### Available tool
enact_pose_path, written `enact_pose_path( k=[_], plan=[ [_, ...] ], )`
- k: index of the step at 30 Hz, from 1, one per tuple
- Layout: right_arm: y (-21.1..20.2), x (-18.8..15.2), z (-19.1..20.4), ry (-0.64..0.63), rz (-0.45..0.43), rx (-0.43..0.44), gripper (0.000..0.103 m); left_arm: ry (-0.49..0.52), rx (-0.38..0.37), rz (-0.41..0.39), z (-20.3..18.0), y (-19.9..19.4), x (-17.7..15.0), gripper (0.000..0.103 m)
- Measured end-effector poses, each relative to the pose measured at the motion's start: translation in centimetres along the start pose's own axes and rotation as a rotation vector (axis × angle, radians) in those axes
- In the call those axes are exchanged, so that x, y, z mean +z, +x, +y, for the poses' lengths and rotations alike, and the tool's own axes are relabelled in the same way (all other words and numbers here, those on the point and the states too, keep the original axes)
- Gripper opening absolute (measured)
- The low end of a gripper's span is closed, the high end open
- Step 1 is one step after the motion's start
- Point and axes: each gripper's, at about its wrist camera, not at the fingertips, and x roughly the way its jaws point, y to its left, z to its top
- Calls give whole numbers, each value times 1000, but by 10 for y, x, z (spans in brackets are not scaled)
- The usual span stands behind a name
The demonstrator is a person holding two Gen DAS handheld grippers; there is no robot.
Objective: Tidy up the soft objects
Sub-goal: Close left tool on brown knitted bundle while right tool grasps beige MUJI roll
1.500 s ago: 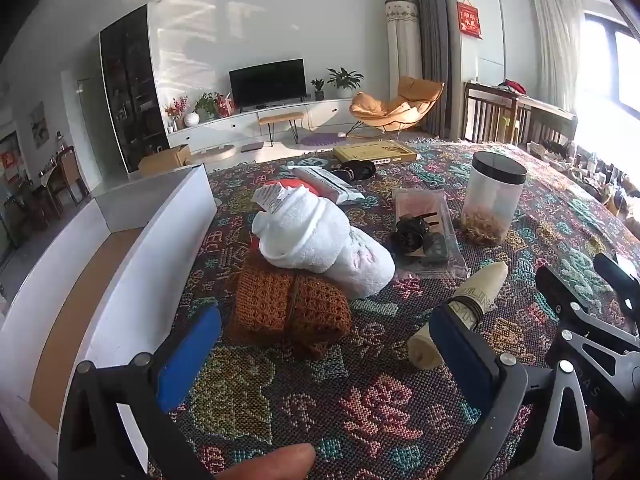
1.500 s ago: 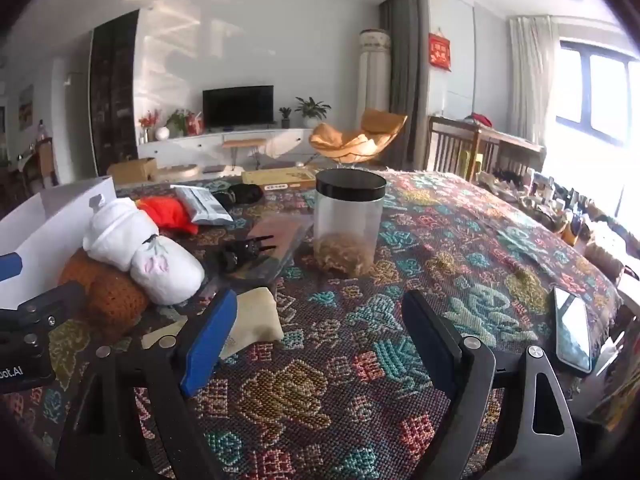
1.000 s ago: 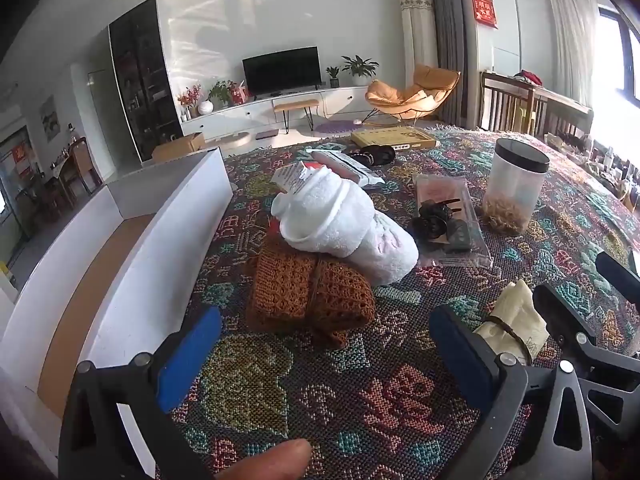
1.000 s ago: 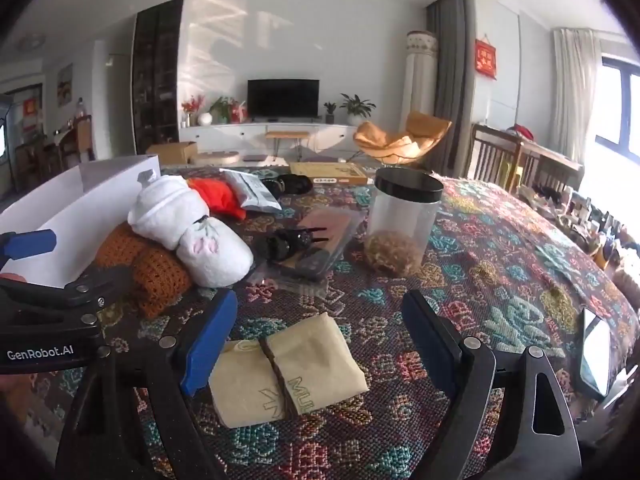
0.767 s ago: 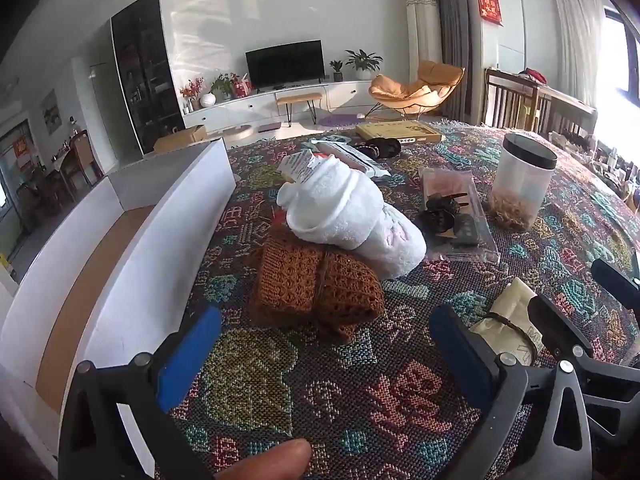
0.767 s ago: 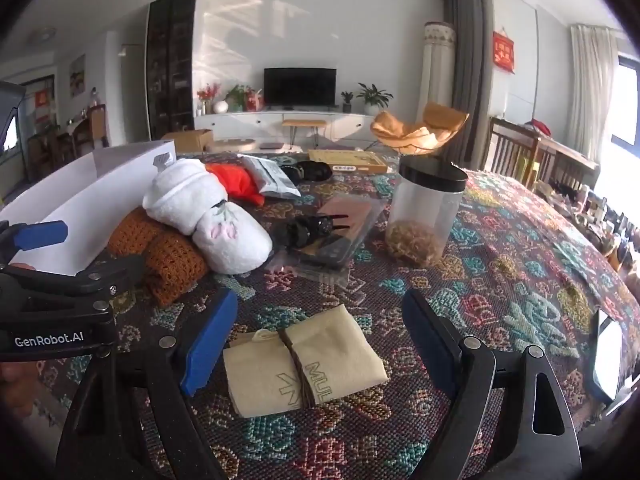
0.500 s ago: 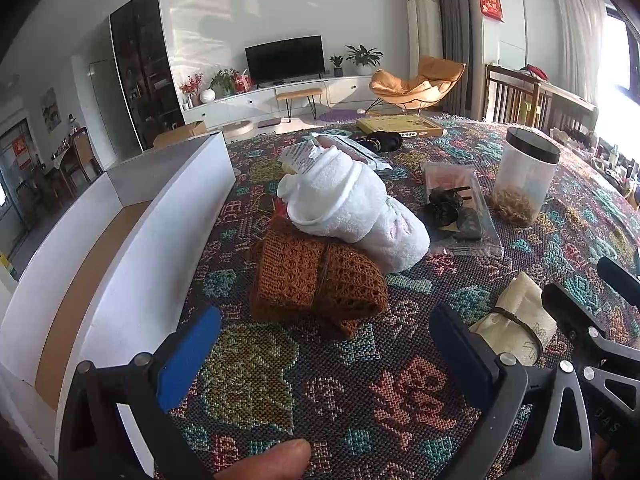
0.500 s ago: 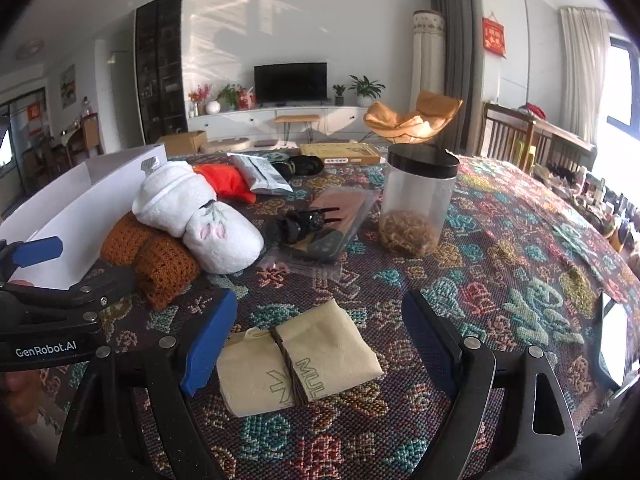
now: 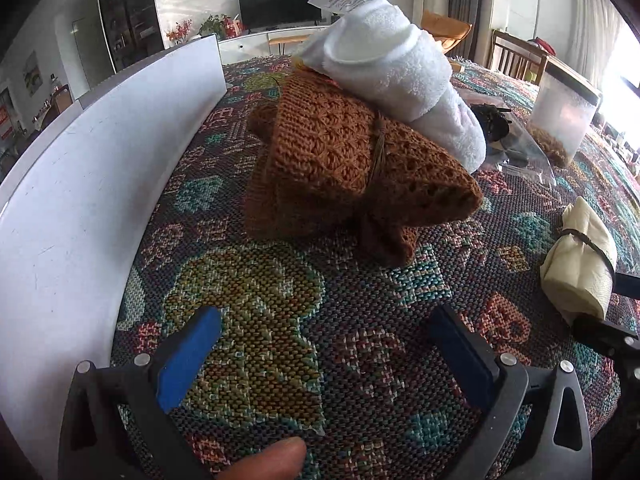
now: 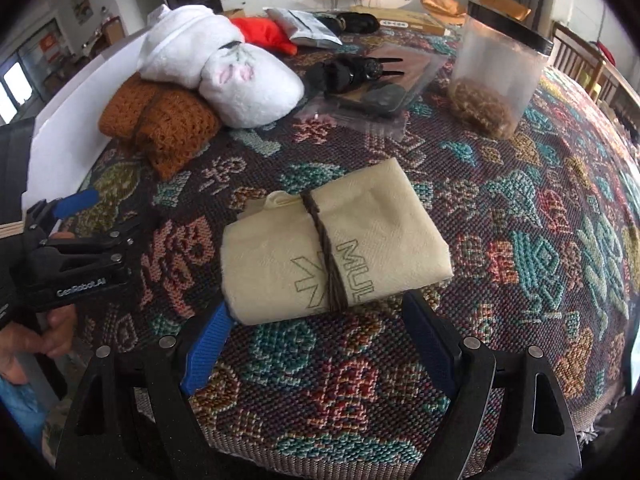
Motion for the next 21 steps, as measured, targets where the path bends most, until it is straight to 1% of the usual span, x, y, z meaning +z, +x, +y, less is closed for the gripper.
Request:
enact_pose_path(
  k=[1,3,5,6,7,8,9,12,14,15,19,21],
  plan=[
    [7,9,-9,35,-13,-54,86,0,-5,3,0,2,4,103],
    [21,31,-39,144,-86,-187,86,17,-6,8,-2,9,15,103],
    [32,43,-61,209,-116,-225,87,29,-4,4,-4,17,27,103],
    [37,45,-67,235,-116,-219,87,29,0,1,-4,22,33,103],
    [44,47,-74,274,-126,-183,87,28,0,-1,-4,27,38,103],
    [46,48,-76,286,-150,-183,91,13,-14,4,-2,31,43,103],
    [50,50,-76,278,-155,-199,91,-11,-23,11,1,35,47,103],
    [61,63,-75,289,-149,-200,96,-16,-14,9,1,36,50,103],
    [71,77,-81,294,-145,-197,97,-20,-14,9,-1,35,50,103],
    [78,89,-86,296,-141,-190,97,-19,-13,8,-3,34,49,103],
    [81,96,-78,294,-139,-195,98,-19,-13,6,-3,37,49,103],
    [76,88,-77,289,-143,-194,98,-19,-13,6,-2,36,49,103]
  ],
)
